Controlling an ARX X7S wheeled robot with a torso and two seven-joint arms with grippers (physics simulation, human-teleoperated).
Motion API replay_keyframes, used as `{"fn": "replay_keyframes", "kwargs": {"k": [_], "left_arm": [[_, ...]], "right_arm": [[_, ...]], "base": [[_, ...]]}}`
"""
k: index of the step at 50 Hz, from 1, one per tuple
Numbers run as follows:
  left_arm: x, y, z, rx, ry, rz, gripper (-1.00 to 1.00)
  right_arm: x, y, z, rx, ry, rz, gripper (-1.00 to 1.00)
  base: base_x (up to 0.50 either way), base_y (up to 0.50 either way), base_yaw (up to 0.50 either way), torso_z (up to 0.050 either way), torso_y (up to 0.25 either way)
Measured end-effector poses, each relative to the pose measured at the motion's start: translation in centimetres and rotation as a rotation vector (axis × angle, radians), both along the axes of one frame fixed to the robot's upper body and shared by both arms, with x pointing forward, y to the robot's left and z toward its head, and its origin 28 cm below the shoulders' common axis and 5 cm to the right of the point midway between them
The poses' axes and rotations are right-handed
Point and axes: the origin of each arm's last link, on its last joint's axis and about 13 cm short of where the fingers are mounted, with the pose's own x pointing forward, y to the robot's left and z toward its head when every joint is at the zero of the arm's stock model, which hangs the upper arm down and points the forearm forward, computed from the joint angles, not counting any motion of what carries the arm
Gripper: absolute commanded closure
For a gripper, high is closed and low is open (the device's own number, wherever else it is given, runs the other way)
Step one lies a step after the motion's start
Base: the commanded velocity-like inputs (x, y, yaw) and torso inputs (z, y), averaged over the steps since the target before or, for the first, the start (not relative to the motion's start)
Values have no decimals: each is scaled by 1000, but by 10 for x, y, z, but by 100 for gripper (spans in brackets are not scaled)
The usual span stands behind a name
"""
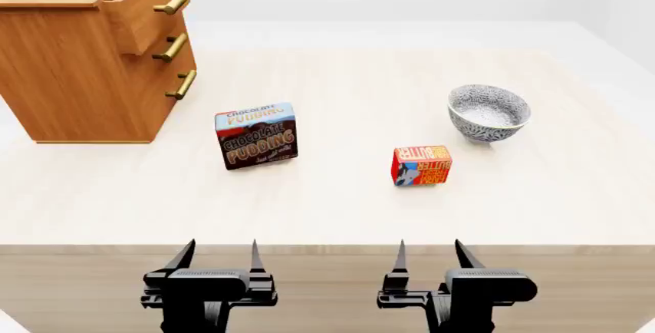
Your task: Put the butter at the back in the top drawer of the cabinet and close it.
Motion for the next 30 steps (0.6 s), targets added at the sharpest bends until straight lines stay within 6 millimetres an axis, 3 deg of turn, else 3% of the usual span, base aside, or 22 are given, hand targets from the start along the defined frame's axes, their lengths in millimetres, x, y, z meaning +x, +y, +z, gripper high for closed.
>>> {"fn": "replay_keyframes", "kwargs": {"k": [21,30], "left_arm": [[0,0,0,-1,-5,-2,-100],[-1,-1,0,7,-14,-10,-100]], "right_arm": [[-1,0,0,-7,-9,2,-100],[-1,0,0,-7,-10,2,-100]], "base": [[0,0,0,0,0],[0,0,0,46,0]]}}
